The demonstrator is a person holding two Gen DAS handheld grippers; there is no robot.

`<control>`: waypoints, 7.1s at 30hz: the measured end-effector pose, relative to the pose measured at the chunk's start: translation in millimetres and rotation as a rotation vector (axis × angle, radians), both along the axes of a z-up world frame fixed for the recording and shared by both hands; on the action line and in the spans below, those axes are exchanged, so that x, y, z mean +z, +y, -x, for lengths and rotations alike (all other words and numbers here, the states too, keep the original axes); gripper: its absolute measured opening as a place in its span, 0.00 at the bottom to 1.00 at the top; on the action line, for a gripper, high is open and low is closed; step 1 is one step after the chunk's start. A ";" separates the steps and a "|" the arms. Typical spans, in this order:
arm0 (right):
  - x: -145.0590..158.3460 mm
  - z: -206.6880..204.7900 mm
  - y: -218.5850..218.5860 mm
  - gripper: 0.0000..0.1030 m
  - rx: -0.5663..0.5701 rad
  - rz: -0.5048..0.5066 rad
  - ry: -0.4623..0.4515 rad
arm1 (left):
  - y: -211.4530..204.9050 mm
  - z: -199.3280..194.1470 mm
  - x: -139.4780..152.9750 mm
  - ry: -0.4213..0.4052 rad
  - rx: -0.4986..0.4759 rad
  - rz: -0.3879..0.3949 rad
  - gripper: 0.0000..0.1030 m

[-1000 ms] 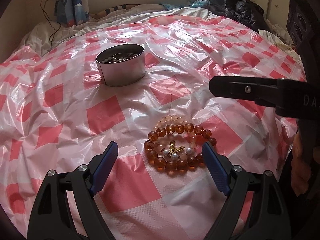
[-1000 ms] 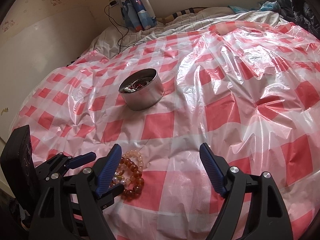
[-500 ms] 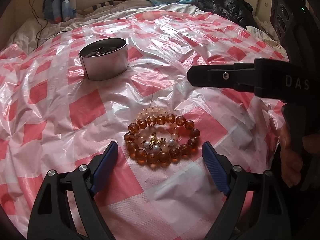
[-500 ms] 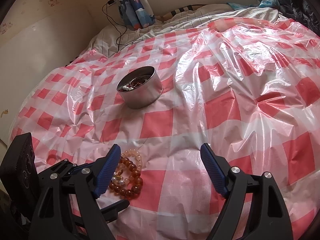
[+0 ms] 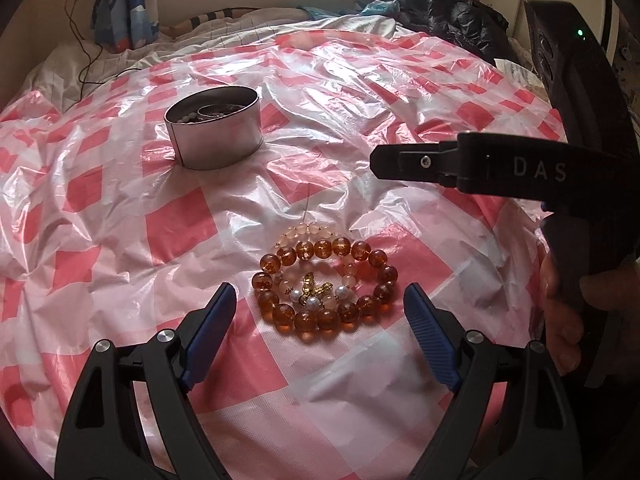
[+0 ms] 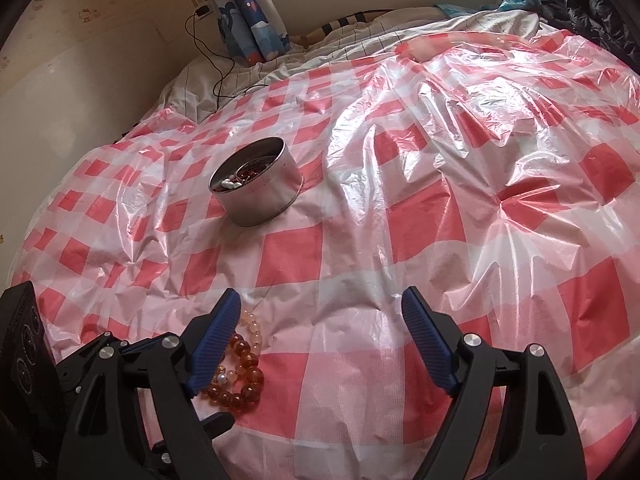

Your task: Organize jewelry

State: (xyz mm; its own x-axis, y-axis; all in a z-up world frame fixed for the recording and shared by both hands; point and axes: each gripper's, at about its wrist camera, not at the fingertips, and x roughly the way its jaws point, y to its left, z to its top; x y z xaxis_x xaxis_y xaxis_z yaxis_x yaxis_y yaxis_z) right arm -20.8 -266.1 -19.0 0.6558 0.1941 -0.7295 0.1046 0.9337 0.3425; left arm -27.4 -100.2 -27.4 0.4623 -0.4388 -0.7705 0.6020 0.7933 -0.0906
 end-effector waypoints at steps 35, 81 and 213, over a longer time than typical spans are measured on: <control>-12.3 -6.4 6.2 0.87 -0.008 0.028 0.039 | -3.0 -5.3 -1.3 0.018 0.034 -0.013 0.86; -7.1 -2.4 -1.4 0.87 -0.016 -0.075 0.030 | 50.2 -30.5 9.0 0.102 0.077 0.211 0.10; 9.0 -12.6 11.2 0.08 0.168 -0.427 -0.146 | 62.1 -37.8 33.3 -0.164 0.225 0.033 0.10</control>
State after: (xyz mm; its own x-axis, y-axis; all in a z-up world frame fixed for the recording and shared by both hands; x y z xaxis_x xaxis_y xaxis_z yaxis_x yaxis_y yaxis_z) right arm -8.3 -254.9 -10.0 0.6790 0.5686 -0.4643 -0.1134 0.7061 0.6989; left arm 10.4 -38.1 5.9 0.6682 -0.3349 -0.6643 0.4201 0.9068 -0.0346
